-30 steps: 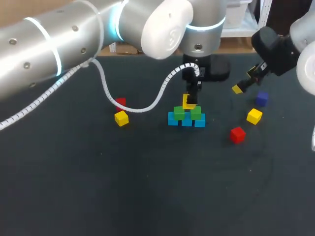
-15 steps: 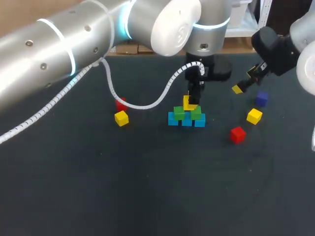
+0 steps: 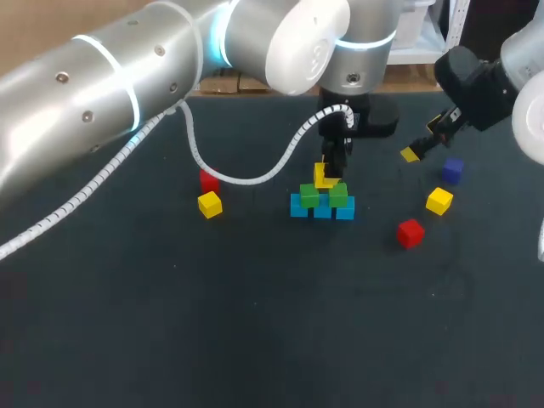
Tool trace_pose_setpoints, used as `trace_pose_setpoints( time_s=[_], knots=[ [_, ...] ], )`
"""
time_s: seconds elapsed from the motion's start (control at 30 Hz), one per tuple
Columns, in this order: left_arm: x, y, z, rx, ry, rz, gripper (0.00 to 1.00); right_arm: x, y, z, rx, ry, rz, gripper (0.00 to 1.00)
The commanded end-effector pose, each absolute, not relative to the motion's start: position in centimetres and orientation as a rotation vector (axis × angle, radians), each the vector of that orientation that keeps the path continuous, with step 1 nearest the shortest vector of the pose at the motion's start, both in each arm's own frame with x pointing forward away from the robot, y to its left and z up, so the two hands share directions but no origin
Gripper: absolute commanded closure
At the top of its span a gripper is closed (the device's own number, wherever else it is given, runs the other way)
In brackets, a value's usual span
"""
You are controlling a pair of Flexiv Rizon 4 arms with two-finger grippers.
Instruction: Place the blue cubes, place green cubes on the blue cubes, place the yellow cubes on the green cubes, then place the red cubes on the yellow cubes, and place purple cube on the red cubes.
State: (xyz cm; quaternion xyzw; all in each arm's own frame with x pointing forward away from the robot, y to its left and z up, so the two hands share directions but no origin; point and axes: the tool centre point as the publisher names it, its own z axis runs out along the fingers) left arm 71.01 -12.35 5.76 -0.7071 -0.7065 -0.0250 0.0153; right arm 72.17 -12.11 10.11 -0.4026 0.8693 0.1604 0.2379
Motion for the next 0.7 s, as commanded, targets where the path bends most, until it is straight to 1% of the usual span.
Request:
trace_pose_setpoints(
  time_s=[0.03,0.47,0.5,0.53,0.57,0.6,0.7],
  knots=[
    [71.31,-12.52,5.72,-2.192,-2.191,-0.069,1.0,72.15,-12.13,10.11,-1.103,2.381,0.439,0.0],
    [71.25,-12.45,5.61,-2.184,-2.196,-0.07,1.0,72.15,-12.13,10.11,-1.103,2.381,0.439,0.0],
    [71.26,-12.45,5.59,-2.183,-2.197,-0.071,0.95,72.15,-12.13,10.11,-1.103,2.381,0.439,0.0],
    [71.27,-12.44,5.55,-2.182,-2.197,-0.072,0.87,72.15,-12.13,10.11,-1.103,2.381,0.439,0.0],
    [71.27,-12.44,5.54,-2.182,-2.197,-0.073,0.85,72.15,-12.13,10.11,-1.103,2.381,0.439,0.0],
    [71.26,-12.42,5.54,-2.182,-2.197,-0.073,0.84,72.15,-12.13,10.11,-1.103,2.381,0.439,0.0],
    [71.2,-12.37,5.58,-2.184,-2.195,-0.074,0.74,72.15,-12.13,10.11,-1.103,2.381,0.439,0.0]
  ],
)
